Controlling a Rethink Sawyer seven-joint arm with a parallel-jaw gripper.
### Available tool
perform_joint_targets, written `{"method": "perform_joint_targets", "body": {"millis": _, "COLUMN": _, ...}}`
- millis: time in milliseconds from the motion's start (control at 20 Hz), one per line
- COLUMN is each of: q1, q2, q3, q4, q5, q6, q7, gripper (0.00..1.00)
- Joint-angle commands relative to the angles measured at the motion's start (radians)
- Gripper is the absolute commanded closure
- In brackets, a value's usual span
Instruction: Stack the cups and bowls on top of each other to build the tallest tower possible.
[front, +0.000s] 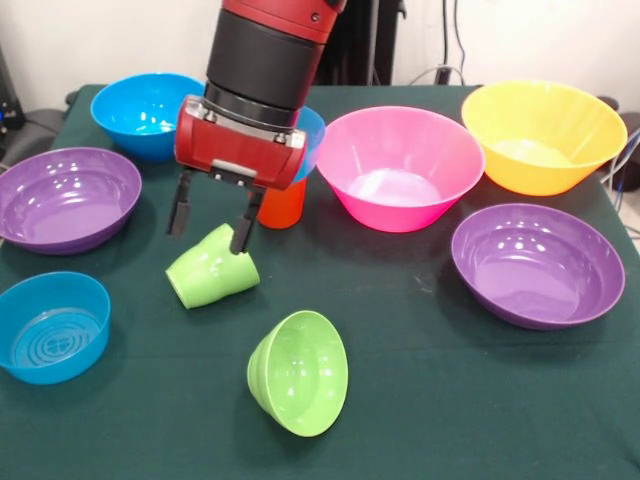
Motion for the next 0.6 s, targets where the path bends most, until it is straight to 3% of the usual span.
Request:
{"method": "perform_joint_targets", "body": {"millis": 50, "q1": 0.01, "q2": 0.06, "q3": 0.137, "q4": 0.081, "q5": 0.013, "q6": 0.088, "q7": 0.084, "gripper": 0.0}}
{"method": "perform_joint_targets", "body": {"millis": 600, "q1": -0.024, "q2": 0.054, "q3": 0.177, "q4": 0.13, "q5": -0.001, "q6": 0.109, "q7": 0.045, "gripper": 0.0}}
